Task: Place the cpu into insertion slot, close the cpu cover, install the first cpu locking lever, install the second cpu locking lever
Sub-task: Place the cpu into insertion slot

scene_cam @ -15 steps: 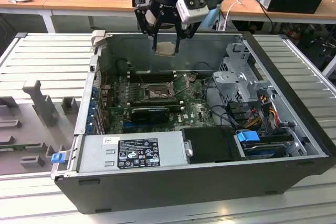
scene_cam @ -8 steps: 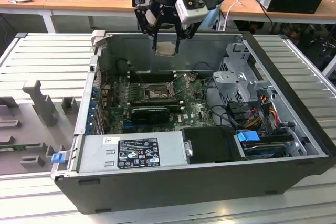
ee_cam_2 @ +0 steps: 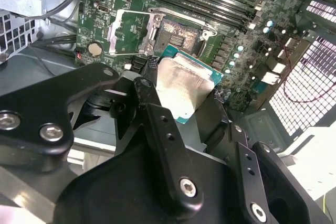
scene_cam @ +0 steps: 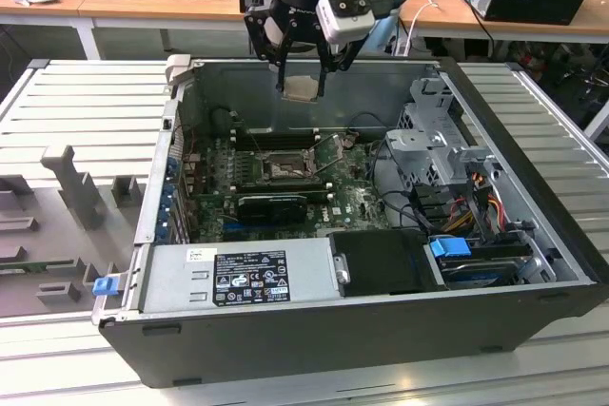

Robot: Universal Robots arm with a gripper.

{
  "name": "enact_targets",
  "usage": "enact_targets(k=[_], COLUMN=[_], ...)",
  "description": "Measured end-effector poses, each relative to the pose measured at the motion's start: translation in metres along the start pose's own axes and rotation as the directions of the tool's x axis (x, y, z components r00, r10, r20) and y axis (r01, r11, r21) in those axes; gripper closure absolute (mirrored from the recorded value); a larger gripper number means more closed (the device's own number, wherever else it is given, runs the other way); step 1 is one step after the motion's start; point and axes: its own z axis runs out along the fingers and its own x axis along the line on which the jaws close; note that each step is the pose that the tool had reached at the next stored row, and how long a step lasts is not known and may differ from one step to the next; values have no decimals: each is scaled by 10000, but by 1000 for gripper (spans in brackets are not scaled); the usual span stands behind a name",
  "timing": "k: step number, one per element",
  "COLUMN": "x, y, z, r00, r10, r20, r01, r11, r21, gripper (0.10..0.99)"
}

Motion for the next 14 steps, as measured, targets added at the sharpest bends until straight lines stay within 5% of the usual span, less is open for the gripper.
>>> enact_targets(k=[14], x=[0], y=[-1], z=[15], r00=[9998], r10=[173], r20=[16], r01=[-173], r11=[9998], r21=[-3], gripper=[553])
